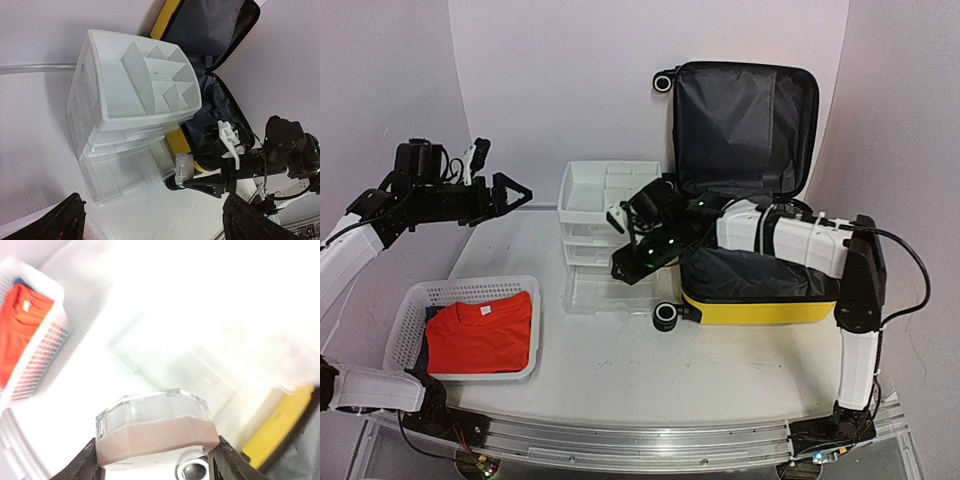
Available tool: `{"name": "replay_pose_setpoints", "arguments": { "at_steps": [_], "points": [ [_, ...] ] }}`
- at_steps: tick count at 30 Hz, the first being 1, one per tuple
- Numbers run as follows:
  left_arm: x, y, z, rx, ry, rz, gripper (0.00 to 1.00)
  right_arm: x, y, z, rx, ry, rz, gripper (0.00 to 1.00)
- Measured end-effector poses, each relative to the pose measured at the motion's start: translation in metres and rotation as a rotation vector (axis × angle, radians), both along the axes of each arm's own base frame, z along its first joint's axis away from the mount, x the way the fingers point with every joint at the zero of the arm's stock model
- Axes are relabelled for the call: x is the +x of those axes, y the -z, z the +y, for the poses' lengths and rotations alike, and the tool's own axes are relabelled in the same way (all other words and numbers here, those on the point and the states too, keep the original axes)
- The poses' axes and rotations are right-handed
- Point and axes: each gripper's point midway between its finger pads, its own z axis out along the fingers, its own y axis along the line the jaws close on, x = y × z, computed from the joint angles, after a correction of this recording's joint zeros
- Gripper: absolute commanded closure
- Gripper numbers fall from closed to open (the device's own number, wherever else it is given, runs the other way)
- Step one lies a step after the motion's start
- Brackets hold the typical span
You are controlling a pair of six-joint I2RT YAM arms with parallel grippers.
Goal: Open, take out, and arrange the luggage
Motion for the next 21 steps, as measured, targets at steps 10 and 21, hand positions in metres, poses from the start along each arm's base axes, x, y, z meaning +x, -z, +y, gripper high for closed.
{"name": "replay_pose_setpoints", "arguments": {
  "at_steps": [10,21],
  "points": [
    [-0.024,-0.002,0.005,-0.028,0.015,-0.016,0.05,0.026,0.080,0.013,-0.229,0.079,-0.084,0.55],
    [-0.026,0.000,0.005,-0.034,0.020,-0.009,0.05,0.056,0.121,0.008,-0.338,0.159,-0.138,0.39]
  ]
}}
